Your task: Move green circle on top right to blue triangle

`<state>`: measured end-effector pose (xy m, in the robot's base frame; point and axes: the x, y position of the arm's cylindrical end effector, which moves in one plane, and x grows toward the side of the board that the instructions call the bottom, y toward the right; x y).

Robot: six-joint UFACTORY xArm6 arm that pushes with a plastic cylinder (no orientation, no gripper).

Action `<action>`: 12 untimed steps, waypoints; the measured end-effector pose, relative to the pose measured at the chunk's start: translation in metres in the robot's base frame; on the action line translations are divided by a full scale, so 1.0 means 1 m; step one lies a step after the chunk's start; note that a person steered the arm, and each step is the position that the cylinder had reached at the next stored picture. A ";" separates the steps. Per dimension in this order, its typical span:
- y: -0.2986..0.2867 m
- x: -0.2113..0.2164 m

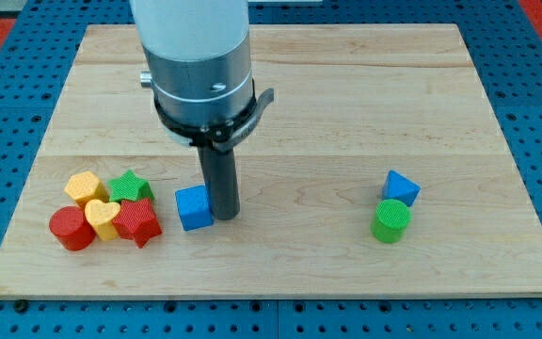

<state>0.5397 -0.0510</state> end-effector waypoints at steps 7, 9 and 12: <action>0.115 -0.148; 0.310 -0.091; 0.243 -0.033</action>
<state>0.5071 0.1925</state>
